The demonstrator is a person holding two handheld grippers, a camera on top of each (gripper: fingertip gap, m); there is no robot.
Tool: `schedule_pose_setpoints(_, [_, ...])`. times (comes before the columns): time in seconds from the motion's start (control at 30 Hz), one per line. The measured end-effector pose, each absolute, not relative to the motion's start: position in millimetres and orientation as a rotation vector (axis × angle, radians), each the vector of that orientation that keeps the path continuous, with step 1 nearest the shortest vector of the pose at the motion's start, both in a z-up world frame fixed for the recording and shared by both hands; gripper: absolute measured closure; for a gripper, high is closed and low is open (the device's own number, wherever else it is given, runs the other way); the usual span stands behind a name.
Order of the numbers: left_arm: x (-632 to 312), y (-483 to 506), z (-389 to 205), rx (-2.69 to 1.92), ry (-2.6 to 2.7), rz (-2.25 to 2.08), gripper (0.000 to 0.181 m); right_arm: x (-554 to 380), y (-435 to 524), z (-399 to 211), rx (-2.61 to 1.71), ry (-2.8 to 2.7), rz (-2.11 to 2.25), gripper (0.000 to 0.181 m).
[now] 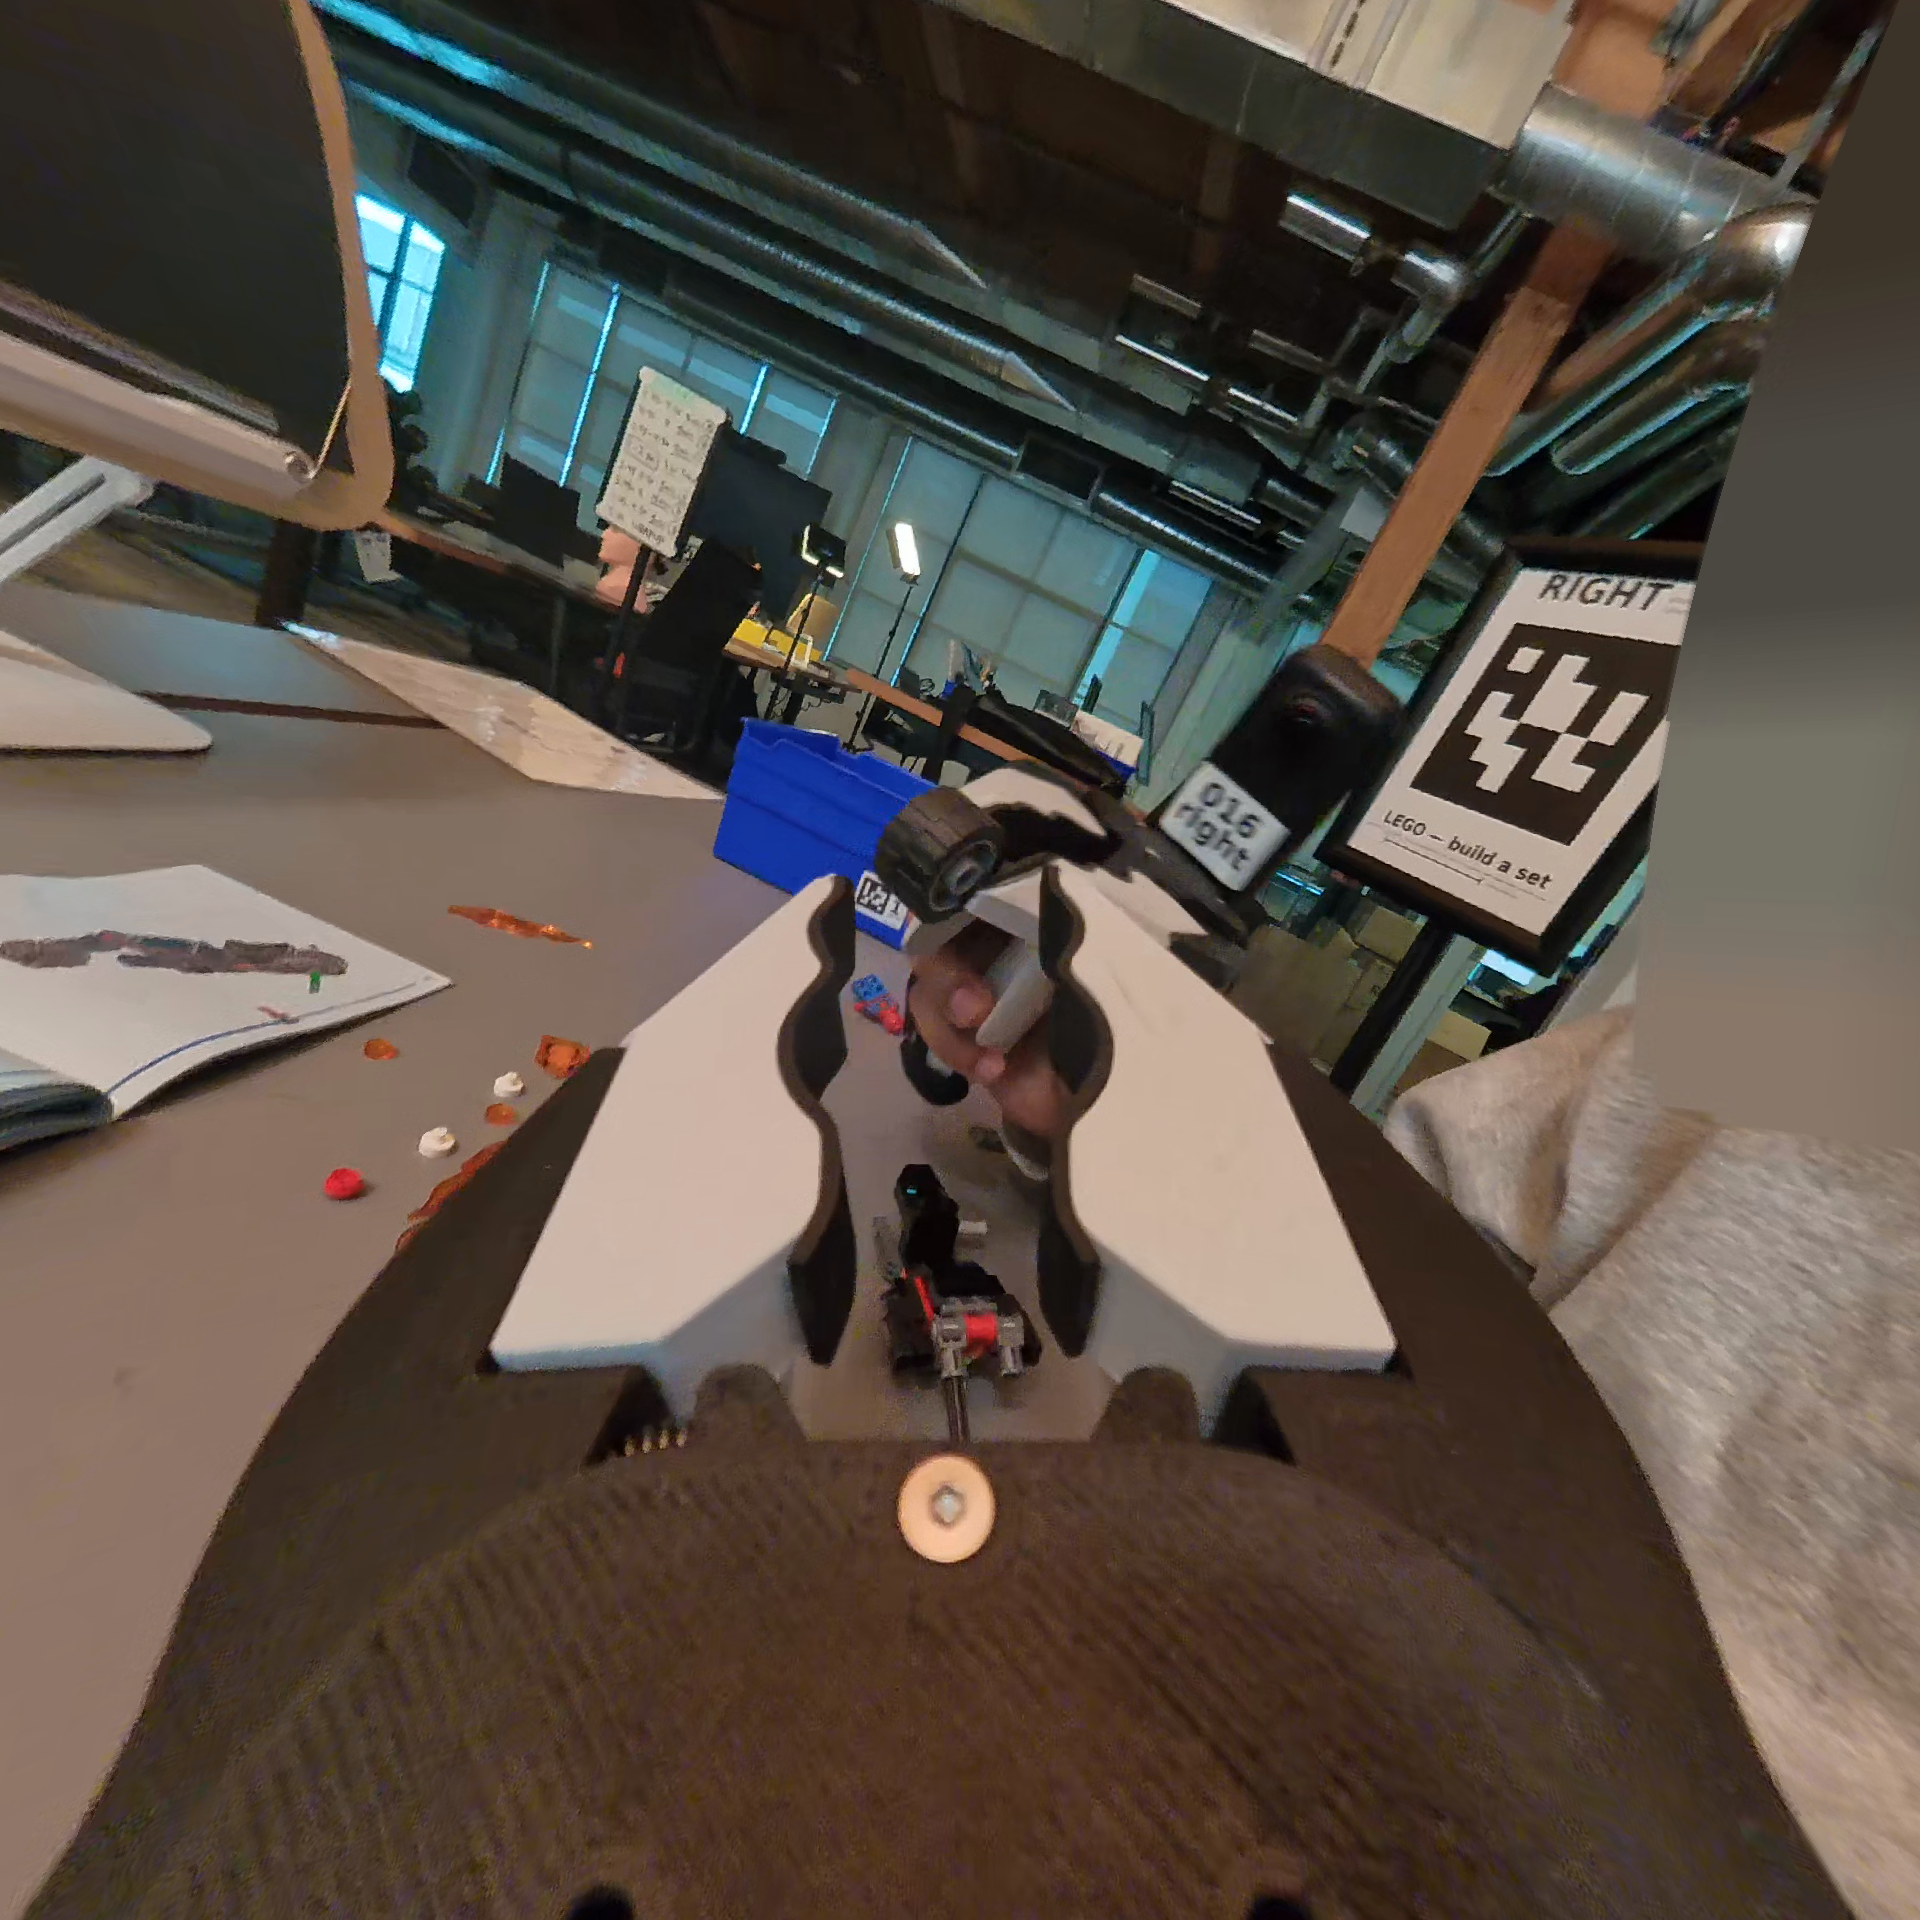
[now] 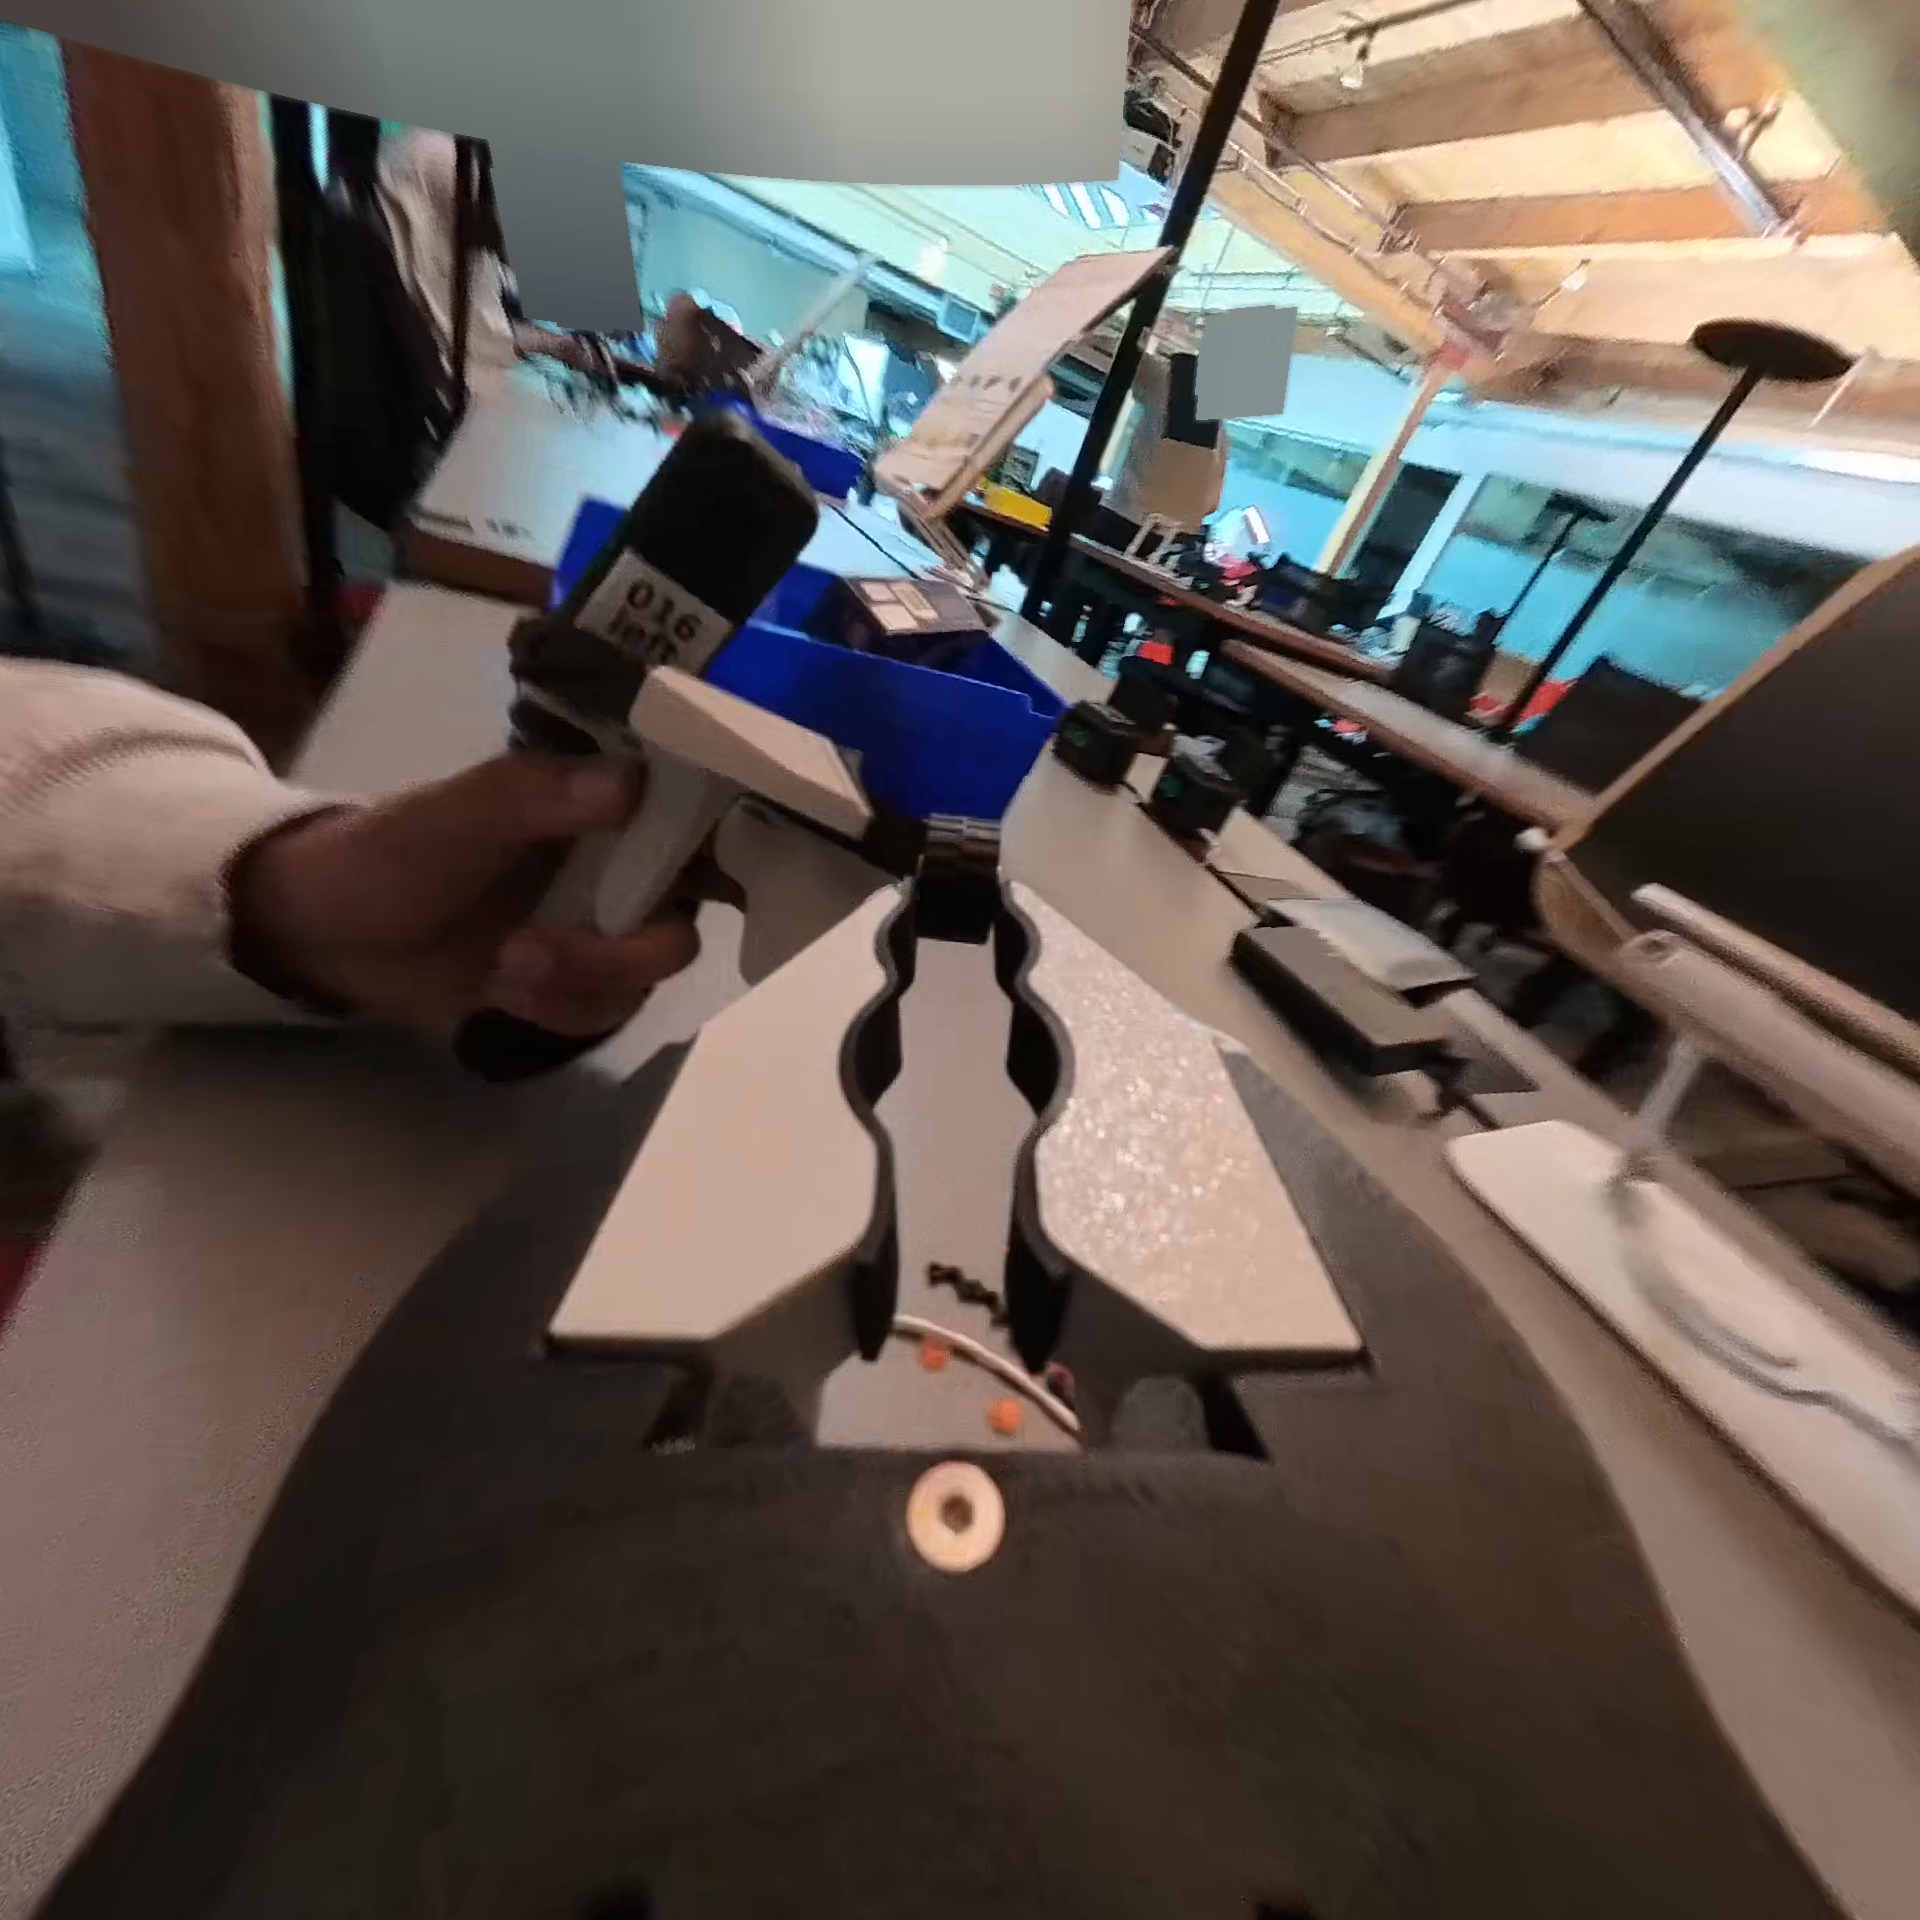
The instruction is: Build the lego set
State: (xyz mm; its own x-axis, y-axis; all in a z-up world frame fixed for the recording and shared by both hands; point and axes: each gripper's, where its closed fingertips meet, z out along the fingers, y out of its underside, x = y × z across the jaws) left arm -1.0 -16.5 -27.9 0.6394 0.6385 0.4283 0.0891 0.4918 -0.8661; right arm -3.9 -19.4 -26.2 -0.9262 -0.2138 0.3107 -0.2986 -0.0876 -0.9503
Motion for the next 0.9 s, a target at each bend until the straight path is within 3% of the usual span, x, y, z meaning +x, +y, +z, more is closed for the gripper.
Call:
schedule_pose_setpoints(0.4, [-3.4, -18.1, -32.7, -0.984, -0.871, 0.272, 0.152, 8.4, -28.9, -37.6, 0.851, -1.406, 1.410, 0.170])
schedule_pose_setpoints(0.63, [1.7, -16.6, -25.6, -0.966, -0.824, 0.242, 0.155, 5.9, -22.5, -29.2, 0.772, -1.580, 1.744, 0.157])
schedule_pose_setpoints(0.9, [5.5, -18.9, -18.3, -0.961, -0.783, 0.311, 0.156, 12.2, -11.7, -19.3, 0.652, -2.050, 2.407, 0.143])
